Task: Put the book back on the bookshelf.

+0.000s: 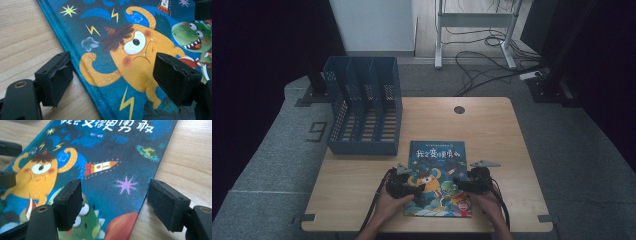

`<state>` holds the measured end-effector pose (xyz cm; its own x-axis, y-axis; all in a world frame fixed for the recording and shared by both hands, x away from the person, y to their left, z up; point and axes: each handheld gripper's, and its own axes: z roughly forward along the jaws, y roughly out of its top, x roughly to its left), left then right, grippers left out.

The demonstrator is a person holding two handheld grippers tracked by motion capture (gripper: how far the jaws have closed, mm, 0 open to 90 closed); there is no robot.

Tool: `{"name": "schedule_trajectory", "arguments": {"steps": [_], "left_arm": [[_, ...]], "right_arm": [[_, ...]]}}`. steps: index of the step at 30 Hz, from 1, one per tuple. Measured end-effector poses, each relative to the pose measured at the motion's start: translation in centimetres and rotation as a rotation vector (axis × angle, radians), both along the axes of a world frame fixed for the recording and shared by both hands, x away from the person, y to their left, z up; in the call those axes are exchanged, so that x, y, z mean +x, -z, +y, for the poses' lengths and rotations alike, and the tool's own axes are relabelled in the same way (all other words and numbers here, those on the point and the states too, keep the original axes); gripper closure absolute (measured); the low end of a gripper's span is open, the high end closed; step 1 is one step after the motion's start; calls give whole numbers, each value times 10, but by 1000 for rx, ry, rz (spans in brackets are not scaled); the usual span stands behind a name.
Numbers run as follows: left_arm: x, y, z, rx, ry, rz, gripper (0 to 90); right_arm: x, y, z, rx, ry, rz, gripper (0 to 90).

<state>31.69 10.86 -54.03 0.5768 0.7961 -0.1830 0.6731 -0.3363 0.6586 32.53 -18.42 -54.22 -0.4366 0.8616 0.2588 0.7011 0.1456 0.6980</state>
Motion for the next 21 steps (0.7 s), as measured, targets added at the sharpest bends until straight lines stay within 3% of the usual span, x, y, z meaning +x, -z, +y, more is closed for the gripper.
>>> {"name": "schedule_trajectory", "arguments": {"steps": [13,21], "left_arm": [[0,1,-1,10,4,-10,149],[0,1,-1,4,5,-7,149]], "right_arm": [[5,-1,-2,43,11,8,257],[5,-1,-1,30,9,8,259]]}}
